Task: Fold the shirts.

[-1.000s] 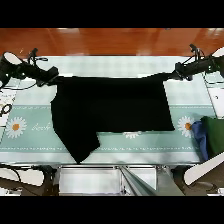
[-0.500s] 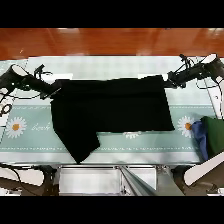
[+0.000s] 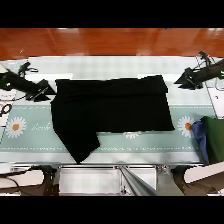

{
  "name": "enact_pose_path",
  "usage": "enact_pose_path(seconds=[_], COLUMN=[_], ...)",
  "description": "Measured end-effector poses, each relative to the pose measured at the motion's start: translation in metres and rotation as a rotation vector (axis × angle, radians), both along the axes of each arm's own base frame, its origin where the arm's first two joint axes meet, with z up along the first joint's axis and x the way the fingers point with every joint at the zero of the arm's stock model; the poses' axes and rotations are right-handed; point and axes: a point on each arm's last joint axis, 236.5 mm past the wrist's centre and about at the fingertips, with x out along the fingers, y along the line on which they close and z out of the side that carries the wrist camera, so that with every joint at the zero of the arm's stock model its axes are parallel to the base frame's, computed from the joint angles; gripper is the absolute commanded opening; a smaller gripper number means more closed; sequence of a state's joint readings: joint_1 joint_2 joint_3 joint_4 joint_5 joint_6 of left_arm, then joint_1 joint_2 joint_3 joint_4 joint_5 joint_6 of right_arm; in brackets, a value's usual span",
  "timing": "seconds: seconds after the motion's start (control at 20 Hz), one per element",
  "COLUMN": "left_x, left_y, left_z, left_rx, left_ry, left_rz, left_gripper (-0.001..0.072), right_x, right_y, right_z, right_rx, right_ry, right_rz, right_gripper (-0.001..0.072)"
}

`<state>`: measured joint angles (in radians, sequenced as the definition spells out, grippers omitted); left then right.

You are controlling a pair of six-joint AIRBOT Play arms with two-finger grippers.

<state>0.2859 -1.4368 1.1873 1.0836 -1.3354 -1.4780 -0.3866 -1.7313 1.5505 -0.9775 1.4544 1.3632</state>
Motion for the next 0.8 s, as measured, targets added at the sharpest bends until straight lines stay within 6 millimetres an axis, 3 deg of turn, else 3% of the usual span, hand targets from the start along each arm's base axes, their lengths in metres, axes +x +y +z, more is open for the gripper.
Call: enact_pose_path(seconds=[0.1,0.2,0.4,0.55,0.8], left_x=[-0.039,-0.084,-0.149,-0.174,-0.184], left_y=[0.012,0.015,-0.003,-0.024,-0.032], left_z=[0.001,-0.007,-0.029,-0.046,-0.059], left_rx=[0.014,-0.019,-0.154,-0.236,-0.258], left_ry=[0.020,0.050,0.072,0.111,0.129], left_rz=[0.054,0.138,0.324,0.399,0.448], left_gripper=[0.0505,0.0505,0.0506,0.0506,0.0506], right_x=[-0.029,-0.056,-0.102,-0.126,-0.138], right_y=[0.005,0.022,0.064,0.083,0.095], right_z=[-0.001,-0.005,-0.011,-0.013,-0.009], right_rx=[0.024,0.078,0.198,0.236,0.269], right_ry=[0.001,-0.028,-0.099,-0.125,-0.154], right_rz=[-0.033,-0.059,-0.091,-0.098,-0.099], right_gripper=[0.0414,0.0414,0.0414,0.0414,0.0414])
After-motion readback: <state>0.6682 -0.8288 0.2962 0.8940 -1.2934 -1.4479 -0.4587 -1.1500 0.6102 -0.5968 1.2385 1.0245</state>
